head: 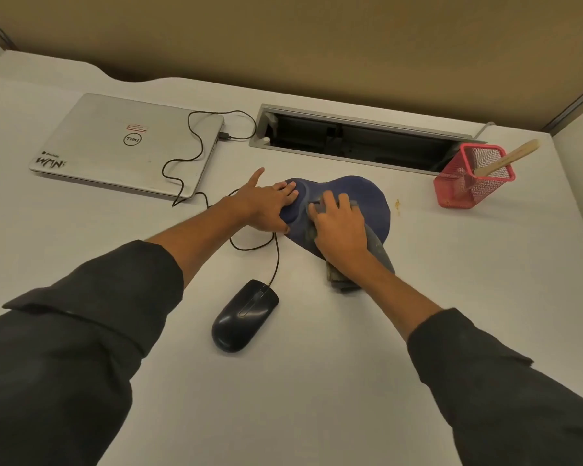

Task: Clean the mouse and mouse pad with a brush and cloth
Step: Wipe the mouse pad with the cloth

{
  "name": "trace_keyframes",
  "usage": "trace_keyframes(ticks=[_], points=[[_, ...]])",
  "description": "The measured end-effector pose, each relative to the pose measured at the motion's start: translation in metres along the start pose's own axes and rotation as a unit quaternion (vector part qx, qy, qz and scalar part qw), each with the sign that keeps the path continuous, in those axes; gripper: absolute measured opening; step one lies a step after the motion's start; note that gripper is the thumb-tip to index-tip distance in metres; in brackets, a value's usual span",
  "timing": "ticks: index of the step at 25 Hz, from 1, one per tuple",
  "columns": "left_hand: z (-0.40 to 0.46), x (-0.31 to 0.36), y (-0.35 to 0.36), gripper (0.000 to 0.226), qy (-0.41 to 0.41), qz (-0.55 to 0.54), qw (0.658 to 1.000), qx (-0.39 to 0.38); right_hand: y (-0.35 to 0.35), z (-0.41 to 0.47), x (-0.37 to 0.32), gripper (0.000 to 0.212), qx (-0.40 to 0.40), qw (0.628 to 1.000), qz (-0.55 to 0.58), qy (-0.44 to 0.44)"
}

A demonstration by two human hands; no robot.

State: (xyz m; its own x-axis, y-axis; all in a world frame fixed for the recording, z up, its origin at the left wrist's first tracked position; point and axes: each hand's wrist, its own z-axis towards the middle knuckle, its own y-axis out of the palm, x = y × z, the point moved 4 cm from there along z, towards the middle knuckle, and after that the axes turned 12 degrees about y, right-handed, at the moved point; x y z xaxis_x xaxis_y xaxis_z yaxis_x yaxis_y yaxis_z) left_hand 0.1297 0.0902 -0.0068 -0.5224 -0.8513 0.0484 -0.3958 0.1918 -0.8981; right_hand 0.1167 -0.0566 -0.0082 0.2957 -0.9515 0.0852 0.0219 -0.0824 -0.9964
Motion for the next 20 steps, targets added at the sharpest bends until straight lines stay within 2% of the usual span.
trace_keyframes(ticks=[3, 9, 11, 15, 20], points=[[-0.002, -0.001, -0.002, 0.082, -0.008, -0.001, 1.0, -0.002, -0.004, 0.029, -0.013, 0.038, -0.001, 0.999, -0.012, 0.032], [-0.001, -0.001, -0.001, 0.082, -0.005, -0.008, 1.0, 0.004, 0.012, -0.044, -0.017, 0.045, -0.008, 0.999, -0.037, -0.013], [-0.001, -0.001, -0.001, 0.082, -0.007, -0.003, 1.0, 0.003, 0.01, -0.02, -0.014, 0.048, 0.003, 1.0, -0.014, -0.002], [-0.003, 0.001, -0.005, 0.083, -0.015, -0.004, 1.0, -0.004, -0.003, 0.033, -0.02, 0.04, -0.011, 0.998, -0.023, 0.055], [-0.002, 0.002, -0.006, 0.083, -0.01, 0.005, 1.0, -0.019, 0.009, -0.036, -0.038, 0.033, -0.017, 0.999, -0.037, 0.022]])
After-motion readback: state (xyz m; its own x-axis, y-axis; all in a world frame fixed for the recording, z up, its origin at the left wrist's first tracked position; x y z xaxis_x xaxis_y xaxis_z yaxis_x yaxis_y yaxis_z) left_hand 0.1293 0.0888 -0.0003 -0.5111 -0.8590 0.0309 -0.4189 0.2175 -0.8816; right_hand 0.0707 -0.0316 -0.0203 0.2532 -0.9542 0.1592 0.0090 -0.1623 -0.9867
